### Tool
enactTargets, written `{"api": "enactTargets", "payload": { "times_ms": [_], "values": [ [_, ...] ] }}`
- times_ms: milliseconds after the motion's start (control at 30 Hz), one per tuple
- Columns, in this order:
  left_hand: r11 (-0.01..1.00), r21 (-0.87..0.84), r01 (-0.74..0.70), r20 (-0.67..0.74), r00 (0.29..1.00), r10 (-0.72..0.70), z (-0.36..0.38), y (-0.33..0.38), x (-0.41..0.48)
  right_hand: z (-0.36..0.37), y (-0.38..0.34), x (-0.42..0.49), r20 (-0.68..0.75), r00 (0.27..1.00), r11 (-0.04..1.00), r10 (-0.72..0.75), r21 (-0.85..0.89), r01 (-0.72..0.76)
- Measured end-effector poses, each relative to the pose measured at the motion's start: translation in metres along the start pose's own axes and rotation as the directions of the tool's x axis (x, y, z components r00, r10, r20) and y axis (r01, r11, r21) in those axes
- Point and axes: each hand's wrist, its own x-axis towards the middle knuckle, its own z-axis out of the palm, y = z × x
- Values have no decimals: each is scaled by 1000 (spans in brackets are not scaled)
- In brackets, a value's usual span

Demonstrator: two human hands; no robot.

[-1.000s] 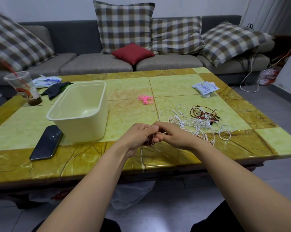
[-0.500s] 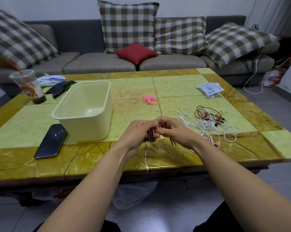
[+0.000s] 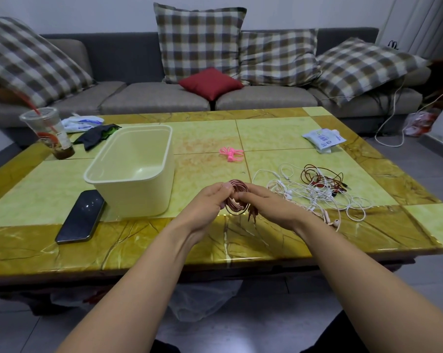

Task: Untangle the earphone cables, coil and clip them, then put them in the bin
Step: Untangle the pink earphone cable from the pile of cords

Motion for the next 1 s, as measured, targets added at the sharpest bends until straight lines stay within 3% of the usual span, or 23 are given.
{"api": "enactTargets", "payload": {
  "times_ms": [100, 233, 333, 500, 1000],
  "values": [
    [999, -51, -18, 9, 1000, 18, -2, 1, 2, 0, -3, -1, -2, 998, 986, 63, 157, -62],
    [988, -152, -34, 60, 997, 44, -3, 6, 2, -2, -5, -2, 105, 993, 898, 50, 431, -90],
    [972, -234, -22, 120, 991, 51, -6, 7, 5, -6, -6, -5, 169, 985, 841, 39, 526, -124],
    [962, -272, 6, 156, 987, 38, -13, 3, 7, -9, 3, 8, 248, 968, 769, 37, 612, -187],
    [885, -453, 103, 190, 982, -17, -15, -4, 22, -4, -3, 22, 123, 991, 805, 43, 583, -107]
  ]
}}
